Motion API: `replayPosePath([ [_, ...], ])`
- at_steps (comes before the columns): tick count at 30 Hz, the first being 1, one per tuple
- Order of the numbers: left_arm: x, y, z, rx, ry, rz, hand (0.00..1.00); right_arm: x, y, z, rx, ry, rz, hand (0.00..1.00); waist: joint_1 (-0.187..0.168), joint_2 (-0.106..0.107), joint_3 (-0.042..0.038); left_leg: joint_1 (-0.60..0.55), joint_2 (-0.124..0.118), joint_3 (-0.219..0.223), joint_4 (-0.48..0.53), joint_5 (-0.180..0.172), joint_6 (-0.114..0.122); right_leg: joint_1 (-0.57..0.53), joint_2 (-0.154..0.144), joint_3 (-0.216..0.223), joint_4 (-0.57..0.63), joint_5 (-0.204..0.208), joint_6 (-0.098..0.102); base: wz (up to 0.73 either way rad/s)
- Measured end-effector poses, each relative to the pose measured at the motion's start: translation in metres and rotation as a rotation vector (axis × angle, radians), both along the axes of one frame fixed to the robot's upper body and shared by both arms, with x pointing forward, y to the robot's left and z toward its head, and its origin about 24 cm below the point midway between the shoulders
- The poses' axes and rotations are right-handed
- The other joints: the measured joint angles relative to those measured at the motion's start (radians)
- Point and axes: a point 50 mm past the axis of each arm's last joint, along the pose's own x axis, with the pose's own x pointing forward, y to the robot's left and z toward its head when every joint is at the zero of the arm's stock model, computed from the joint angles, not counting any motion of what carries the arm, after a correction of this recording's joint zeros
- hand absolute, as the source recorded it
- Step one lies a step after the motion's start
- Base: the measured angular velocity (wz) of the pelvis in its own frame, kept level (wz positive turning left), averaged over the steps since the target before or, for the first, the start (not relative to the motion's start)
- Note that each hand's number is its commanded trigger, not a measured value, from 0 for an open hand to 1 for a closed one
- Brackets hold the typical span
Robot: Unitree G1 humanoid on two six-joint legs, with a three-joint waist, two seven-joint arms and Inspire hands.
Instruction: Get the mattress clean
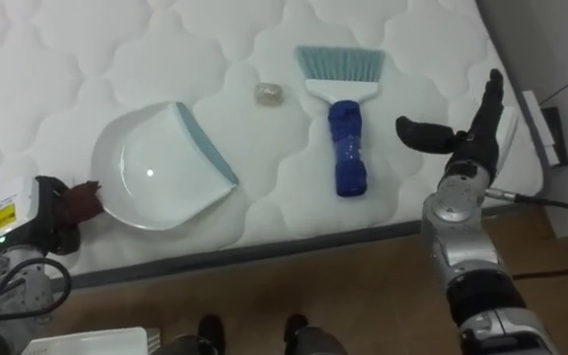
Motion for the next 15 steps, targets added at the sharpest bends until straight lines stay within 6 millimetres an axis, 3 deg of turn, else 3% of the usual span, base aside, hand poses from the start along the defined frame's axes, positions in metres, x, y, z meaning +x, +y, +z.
replayPosePath([
  [4,0.002,0.0,0.001,0.002,0.012,0.006,1.0,0.0,0.005,-0.004,0.005,0.017,0.027,0.0,0.009,0.002,0.0027,-0.005,-0.001,-0.012,-0.001,0.0,0.0,0.002,-0.01,-0.02,-0.002,0.0,-0.001,0.09],
  [6,0.007,-0.001,0.004,-0.002,0.012,-0.008,1.0,-0.001,0.005,-0.009,0.043,0.034,0.016,0.0,0.027,0.004,0.013,-0.006,-0.001,-0.019,0.001,-0.001,0.0,0.003,-0.013,-0.027,-0.001,0.0,-0.001,0.05],
  [9,0.009,-0.002,0.005,-0.008,0.007,-0.008,1.0,-0.002,0.006,-0.014,0.069,0.056,0.013,0.0,0.035,0.012,0.0201,-0.016,-0.002,-0.023,0.003,-0.002,0.002,-0.001,-0.015,-0.034,-0.001,0.0,-0.001,0.05],
  [15,0.014,-0.005,0.009,-0.015,-0.013,-0.018,1.0,0.0,0.006,-0.018,0.092,0.074,0.009,0.0,0.053,0.018,0.0235,-0.037,-0.002,-0.031,0.015,-0.002,0.002,-0.014,-0.012,-0.038,-0.001,-0.001,-0.002,0.03],
])
